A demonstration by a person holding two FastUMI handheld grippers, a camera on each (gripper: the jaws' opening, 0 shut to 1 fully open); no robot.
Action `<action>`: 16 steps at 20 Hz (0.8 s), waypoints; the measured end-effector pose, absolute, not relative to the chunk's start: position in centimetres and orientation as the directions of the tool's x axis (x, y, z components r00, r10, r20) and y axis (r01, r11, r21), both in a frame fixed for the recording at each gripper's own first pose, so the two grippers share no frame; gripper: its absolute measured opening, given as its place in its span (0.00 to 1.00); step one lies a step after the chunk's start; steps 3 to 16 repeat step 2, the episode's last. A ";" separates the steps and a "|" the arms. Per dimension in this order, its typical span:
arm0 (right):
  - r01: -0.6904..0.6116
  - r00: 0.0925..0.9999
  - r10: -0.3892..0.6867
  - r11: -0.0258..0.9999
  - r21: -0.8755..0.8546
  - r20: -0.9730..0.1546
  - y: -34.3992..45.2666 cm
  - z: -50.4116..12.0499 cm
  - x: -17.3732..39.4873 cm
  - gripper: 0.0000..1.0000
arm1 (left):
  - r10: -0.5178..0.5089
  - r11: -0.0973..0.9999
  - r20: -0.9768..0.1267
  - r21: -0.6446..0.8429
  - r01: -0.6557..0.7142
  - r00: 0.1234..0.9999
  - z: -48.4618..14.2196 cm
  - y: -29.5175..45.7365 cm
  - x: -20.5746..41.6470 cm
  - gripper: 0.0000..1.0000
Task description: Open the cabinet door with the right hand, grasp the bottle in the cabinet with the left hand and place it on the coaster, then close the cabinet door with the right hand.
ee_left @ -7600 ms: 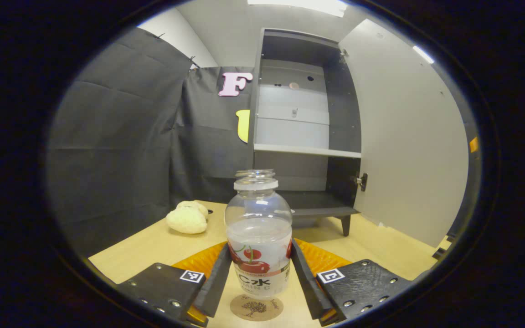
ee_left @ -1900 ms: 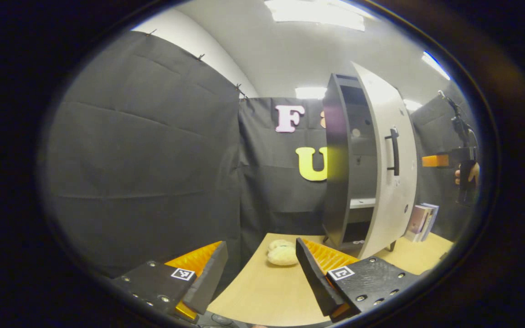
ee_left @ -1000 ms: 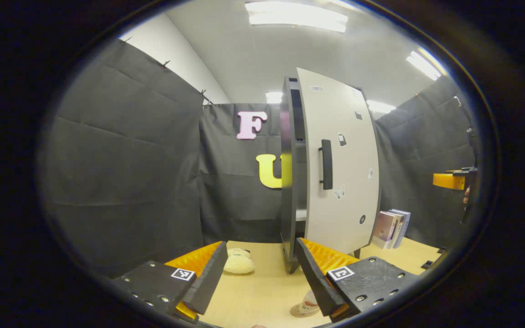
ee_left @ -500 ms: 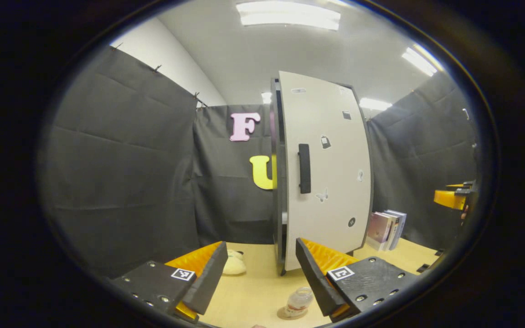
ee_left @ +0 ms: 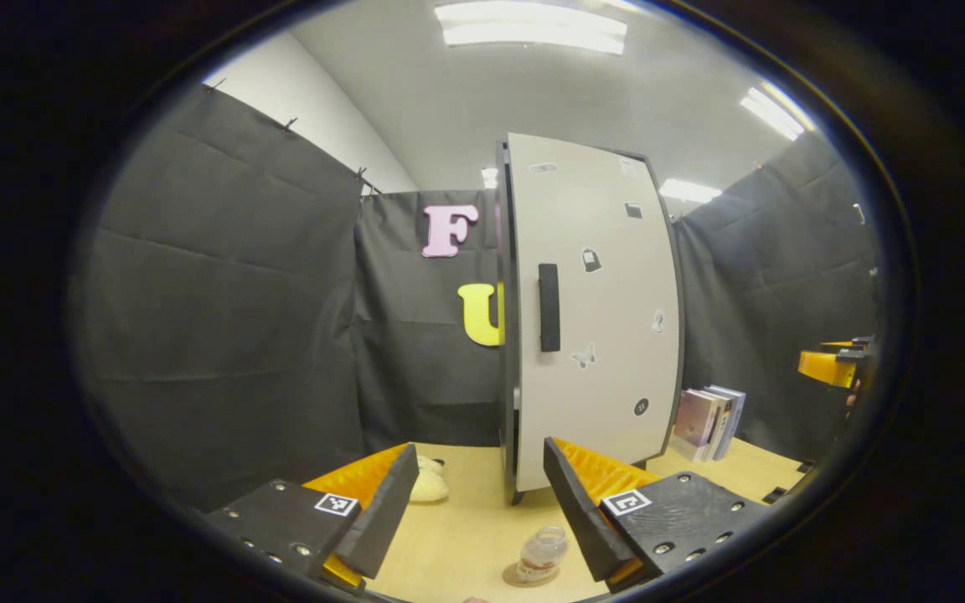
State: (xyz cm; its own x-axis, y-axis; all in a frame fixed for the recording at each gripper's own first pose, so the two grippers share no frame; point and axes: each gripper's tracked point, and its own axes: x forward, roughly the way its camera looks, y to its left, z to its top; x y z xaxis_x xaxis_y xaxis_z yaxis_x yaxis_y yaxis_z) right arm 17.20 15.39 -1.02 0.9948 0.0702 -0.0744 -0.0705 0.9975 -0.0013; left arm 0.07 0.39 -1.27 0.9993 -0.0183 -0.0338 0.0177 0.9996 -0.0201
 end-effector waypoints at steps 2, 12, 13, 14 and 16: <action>-0.073 0.995 0.072 0.997 -0.008 -0.074 15.5 -1.0 17.2 0.93 | -0.015 1.000 -0.036 -0.021 0.014 0.999 -1.4 0.3 0.1 0.88; -0.073 0.995 0.072 0.997 -0.008 -0.074 15.5 -1.0 17.2 0.93 | -0.015 1.000 -0.036 -0.021 0.014 0.999 -1.4 0.3 0.1 0.88; -0.073 0.995 0.072 0.997 -0.008 -0.074 15.5 -1.0 17.2 0.93 | -0.015 1.000 -0.036 -0.021 0.014 0.999 -1.4 0.3 0.1 0.88; -0.073 0.995 0.072 0.997 -0.008 -0.074 15.5 -1.0 17.2 0.93 | -0.015 1.000 -0.036 -0.021 0.014 0.999 -1.4 0.3 0.1 0.88; -0.073 0.995 0.072 0.997 -0.008 -0.074 15.5 -1.0 17.2 0.93 | -0.015 1.000 -0.036 -0.021 0.014 0.999 -1.4 0.3 0.1 0.88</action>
